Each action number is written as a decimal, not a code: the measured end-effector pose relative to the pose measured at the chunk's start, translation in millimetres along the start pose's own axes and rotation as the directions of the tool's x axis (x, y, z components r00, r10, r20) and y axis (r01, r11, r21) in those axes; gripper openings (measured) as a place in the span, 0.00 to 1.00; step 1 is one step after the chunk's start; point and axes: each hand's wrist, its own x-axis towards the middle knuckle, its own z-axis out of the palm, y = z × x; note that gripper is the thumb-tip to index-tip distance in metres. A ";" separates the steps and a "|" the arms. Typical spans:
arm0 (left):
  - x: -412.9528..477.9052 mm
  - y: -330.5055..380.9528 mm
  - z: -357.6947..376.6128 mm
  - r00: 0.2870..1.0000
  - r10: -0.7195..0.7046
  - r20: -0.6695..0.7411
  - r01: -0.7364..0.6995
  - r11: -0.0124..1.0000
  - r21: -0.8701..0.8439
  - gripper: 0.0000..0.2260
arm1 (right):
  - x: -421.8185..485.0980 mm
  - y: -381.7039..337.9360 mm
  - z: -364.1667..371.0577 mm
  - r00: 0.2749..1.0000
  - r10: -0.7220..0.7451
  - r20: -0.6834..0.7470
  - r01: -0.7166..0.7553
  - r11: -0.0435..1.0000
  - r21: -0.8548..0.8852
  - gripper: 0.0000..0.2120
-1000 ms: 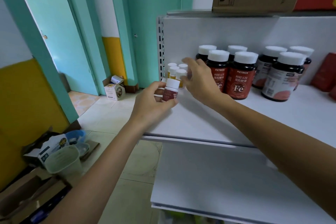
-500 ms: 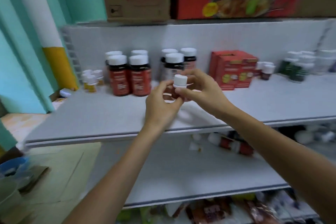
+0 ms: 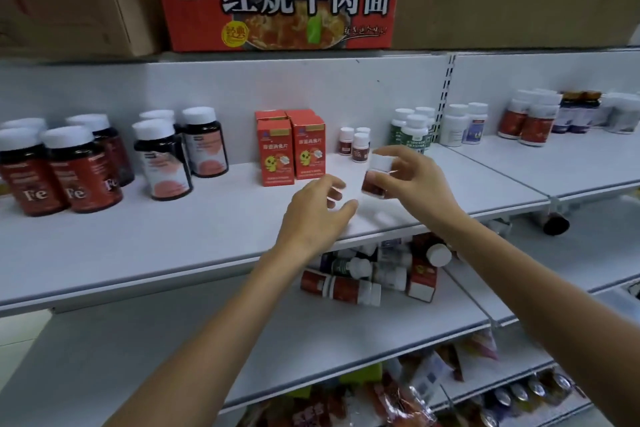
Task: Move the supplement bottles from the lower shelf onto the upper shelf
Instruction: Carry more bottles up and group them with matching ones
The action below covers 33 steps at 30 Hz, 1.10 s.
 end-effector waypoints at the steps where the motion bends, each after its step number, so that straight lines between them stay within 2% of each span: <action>1: 4.0 -0.7 3.7 0.999 0.012 0.033 -0.014 0.998 0.058 0.12 | 2.9 6.6 -5.6 1.000 0.015 -0.016 -0.015 1.000 -0.026 0.13; 6: 27.0 -1.7 19.3 0.964 0.042 0.264 -0.144 0.914 0.380 0.13 | 25.7 35.9 -13.0 1.000 0.020 -0.016 -0.023 0.971 -0.237 0.16; 11: 58.5 0.8 36.4 0.941 0.024 0.337 -0.182 0.876 0.446 0.17 | 73.2 59.5 -6.3 0.999 -0.033 0.025 0.040 0.931 -0.363 0.17; 15: 81.7 7.3 56.9 0.929 0.007 0.371 -0.215 0.826 0.522 0.19 | 110.3 72.6 -0.5 0.999 -0.002 0.044 0.021 0.903 -0.429 0.17; 21: 93.7 8.3 75.3 0.941 0.033 0.338 -0.236 0.780 0.580 0.19 | 150.3 87.2 6.9 0.989 -0.015 0.145 0.083 0.876 -0.474 0.18; 27: 86.8 13.6 73.1 0.952 0.020 0.305 -0.203 0.788 0.582 0.19 | 163.9 94.1 9.4 0.975 -0.055 0.213 0.155 0.860 -0.486 0.20; 30: 81.3 22.8 77.2 0.963 -0.032 0.268 -0.136 0.800 0.585 0.18 | 158.1 96.5 1.7 0.970 -0.081 0.227 0.177 0.878 -0.445 0.26; 33: 69.4 35.8 84.9 0.984 -0.079 0.159 -0.027 0.816 0.577 0.15 | 143.1 93.8 -15.5 0.961 -0.137 0.240 0.231 0.876 -0.423 0.28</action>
